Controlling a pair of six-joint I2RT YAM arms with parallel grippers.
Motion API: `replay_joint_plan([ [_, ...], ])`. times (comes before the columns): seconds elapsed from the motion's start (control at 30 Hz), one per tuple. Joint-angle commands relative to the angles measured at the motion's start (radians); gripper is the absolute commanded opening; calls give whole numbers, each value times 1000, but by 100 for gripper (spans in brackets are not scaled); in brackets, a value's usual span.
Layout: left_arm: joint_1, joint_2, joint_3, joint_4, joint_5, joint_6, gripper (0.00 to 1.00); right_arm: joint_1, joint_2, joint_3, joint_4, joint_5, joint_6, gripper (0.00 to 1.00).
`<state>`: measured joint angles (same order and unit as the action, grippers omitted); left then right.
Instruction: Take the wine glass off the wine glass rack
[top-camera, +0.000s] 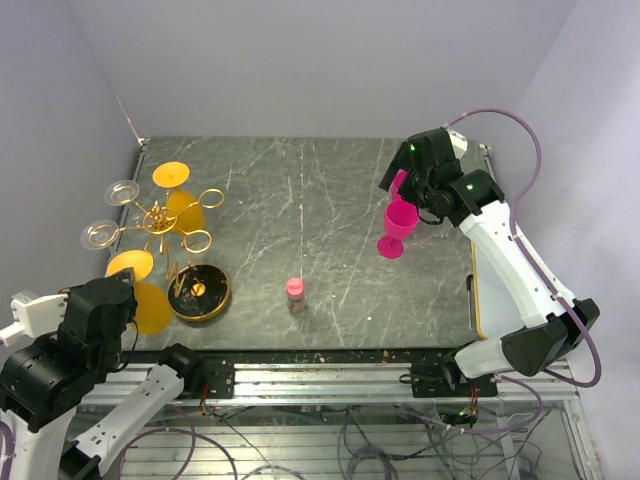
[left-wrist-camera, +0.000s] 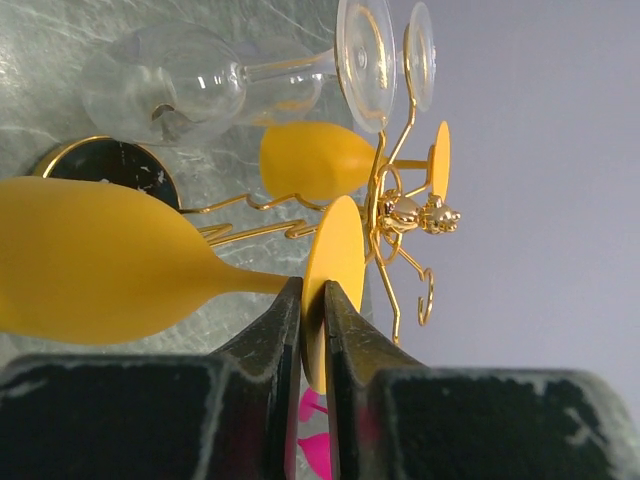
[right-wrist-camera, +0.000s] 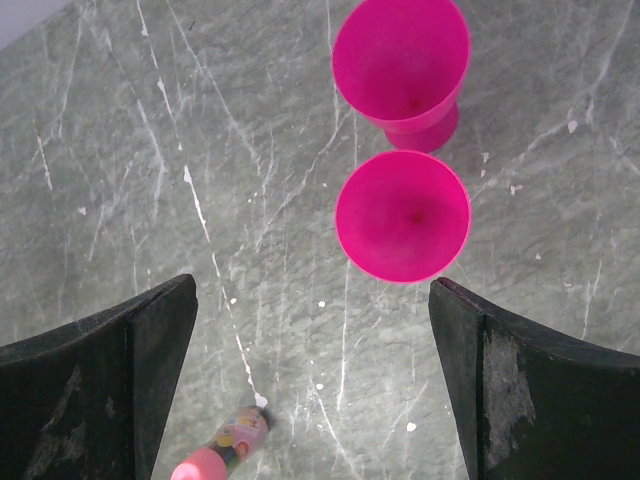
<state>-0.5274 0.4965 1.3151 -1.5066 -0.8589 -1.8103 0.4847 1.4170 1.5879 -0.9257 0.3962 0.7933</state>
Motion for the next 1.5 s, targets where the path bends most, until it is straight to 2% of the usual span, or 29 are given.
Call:
replay_joint_plan([
  [0.0,-2,-44,-45,56,-7,-25,7,3,1,17,-16,18,11,100],
  [0.37,-3,-143,-192,111,75,10,8,2,14,12,-13,10,11,100],
  [0.57,-3,-164,-193,45,112,-26,23,2,8,3,-9,6,15,100],
  [0.9,-3,-110,-145,11,151,-16,47,2,-3,-12,-4,2,18,100],
  [0.97,-3,-101,-138,11,152,-18,46,2,-7,-15,-2,4,18,100],
  [1.13,-3,-91,-121,11,163,-34,37,2,-12,-16,-5,12,17,100],
  [1.47,-3,-93,-98,11,211,-48,37,2,-7,-16,-9,2,17,100],
])
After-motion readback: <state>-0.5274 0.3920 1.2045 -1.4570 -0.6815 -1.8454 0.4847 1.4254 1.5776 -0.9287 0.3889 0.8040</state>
